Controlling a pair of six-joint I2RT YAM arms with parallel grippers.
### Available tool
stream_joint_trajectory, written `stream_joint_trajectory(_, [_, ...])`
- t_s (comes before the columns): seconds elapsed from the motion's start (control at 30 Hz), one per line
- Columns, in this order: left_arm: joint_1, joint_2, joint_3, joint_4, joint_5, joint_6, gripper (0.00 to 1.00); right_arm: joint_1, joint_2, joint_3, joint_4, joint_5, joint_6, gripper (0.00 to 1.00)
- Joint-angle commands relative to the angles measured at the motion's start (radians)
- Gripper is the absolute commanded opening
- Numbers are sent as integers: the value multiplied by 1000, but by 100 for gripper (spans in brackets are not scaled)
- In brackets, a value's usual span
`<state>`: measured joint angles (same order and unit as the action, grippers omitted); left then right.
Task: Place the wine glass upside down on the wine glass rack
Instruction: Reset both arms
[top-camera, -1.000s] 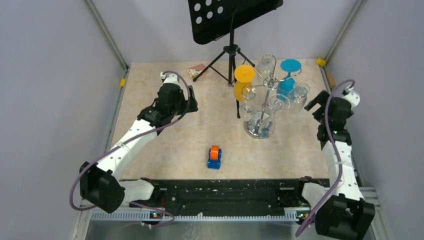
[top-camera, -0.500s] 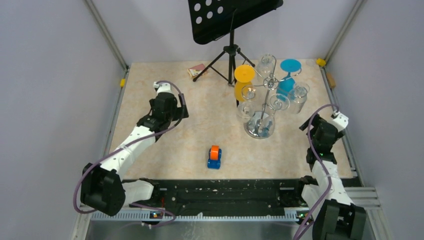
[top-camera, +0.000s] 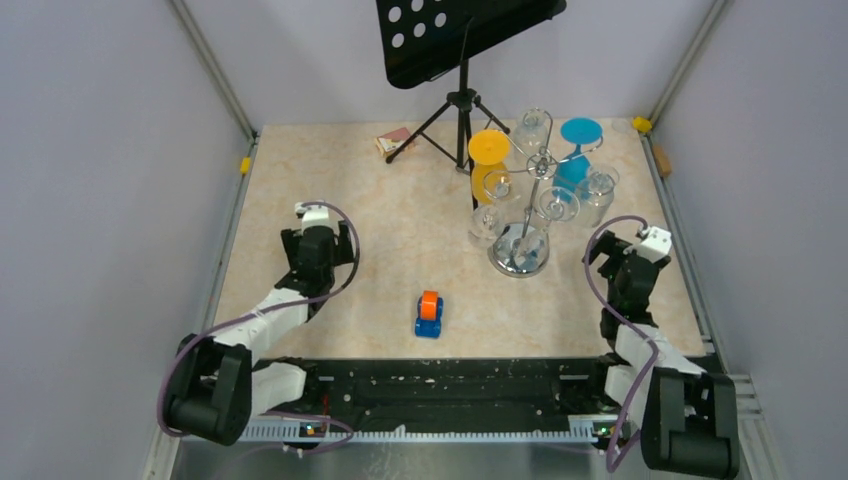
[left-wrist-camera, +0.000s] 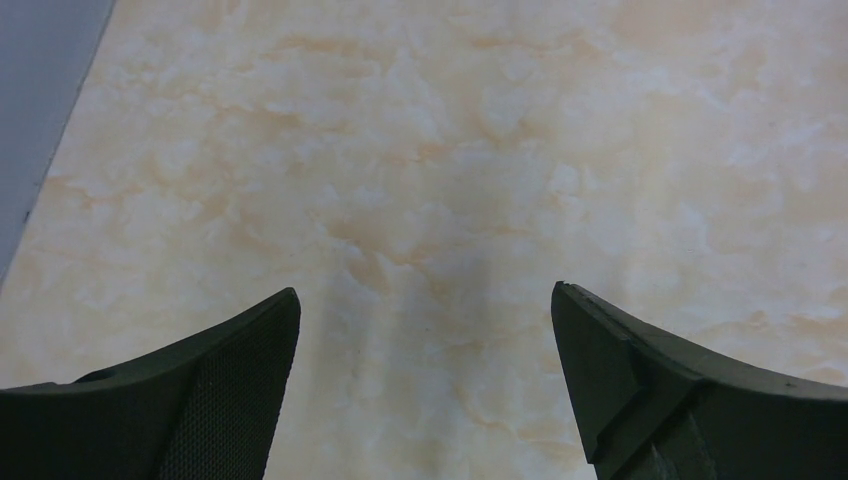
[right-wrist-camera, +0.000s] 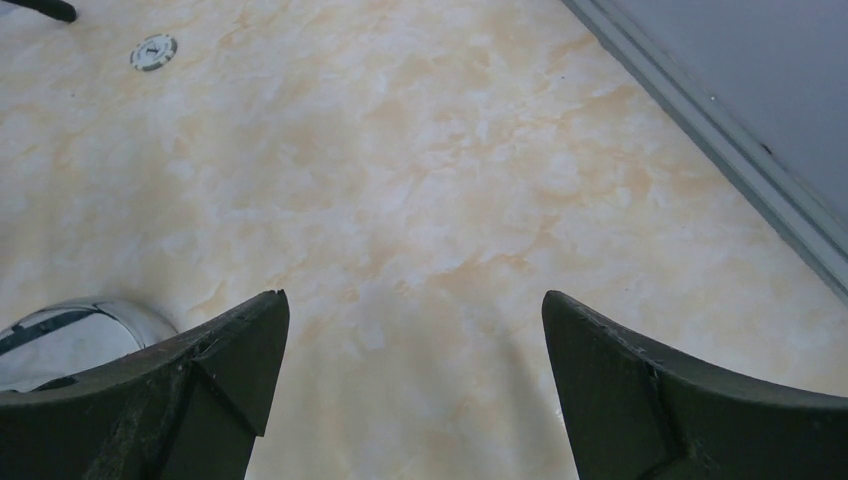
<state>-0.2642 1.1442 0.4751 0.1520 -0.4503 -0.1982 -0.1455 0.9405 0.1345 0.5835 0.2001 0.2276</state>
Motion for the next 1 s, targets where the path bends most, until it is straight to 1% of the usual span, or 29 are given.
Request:
stream_joint_trajectory(0.0, [20, 52, -79, 275, -116, 103, 96, 31, 91, -28, 251, 10, -27, 99])
stream_joint_trajectory(0.07, [27, 96, -91, 350, -111, 155, 96, 32, 148, -26, 328, 13, -29, 99])
stream_joint_trajectory(0.13, [39, 145, -69, 410, -76, 187, 95, 33, 206, -20, 404, 10, -31, 99])
stream_joint_trajectory(0.2, [57, 214, -35, 473, -38, 254, 94, 43, 260, -15, 472, 32, -25, 99])
stream_joint_trajectory(0.27, [82, 290, 16, 533, -45, 252, 92, 58, 305, 5, 502, 52, -21, 99])
stream_joint_trajectory(0.33, [111, 349, 47, 564, -52, 253, 93, 68, 343, 14, 512, 42, -34, 99])
stream_joint_trajectory(0.37, [127, 359, 60, 547, -66, 229, 94, 72, 364, 10, 543, 39, -42, 99])
stream_joint_trajectory(0.4, [148, 357, 62, 528, -60, 205, 94, 77, 374, 9, 560, 39, -48, 99])
stream_joint_trajectory(0.47, [188, 343, 24, 582, -24, 148, 94, 89, 377, 9, 559, 27, -65, 99])
stream_joint_trajectory(0.5, [195, 325, 6, 590, -10, 135, 96, 91, 387, 3, 588, 16, -75, 99])
stream_joint_trajectory(0.53, [205, 306, -27, 632, 24, 140, 97, 94, 399, -2, 611, -2, -89, 99])
stream_joint_trajectory(0.63, [255, 302, -44, 648, 218, 140, 99, 101, 458, -13, 685, -67, -117, 99])
stream_joint_trajectory(0.67, [288, 305, -36, 634, 251, 133, 99, 101, 497, -19, 743, -73, -119, 99])
stream_joint_trajectory(0.7, [303, 304, -32, 627, 273, 128, 99, 101, 521, -15, 765, -88, -126, 99])
stream_joint_trajectory(0.73, [310, 304, -33, 627, 287, 126, 99, 104, 499, 3, 689, -98, -134, 99])
stream_joint_trajectory(0.77, [314, 305, -32, 626, 293, 125, 99, 105, 491, 15, 659, -97, -134, 99])
stream_joint_trajectory(0.8, [314, 306, -31, 626, 294, 126, 99, 105, 508, 11, 697, -96, -134, 99])
stream_joint_trajectory(0.83, [314, 307, -30, 626, 294, 127, 99, 106, 513, 13, 698, -96, -135, 99])
stream_joint_trajectory(0.87, [314, 306, -31, 626, 295, 128, 99, 108, 504, 26, 660, -94, -137, 99])
stream_joint_trajectory(0.93, [313, 295, -44, 640, 295, 123, 99, 114, 510, 28, 670, -80, -140, 99])
stream_joint_trajectory(0.97, [314, 290, -82, 684, 298, 117, 99, 117, 508, 31, 660, -77, -144, 99])
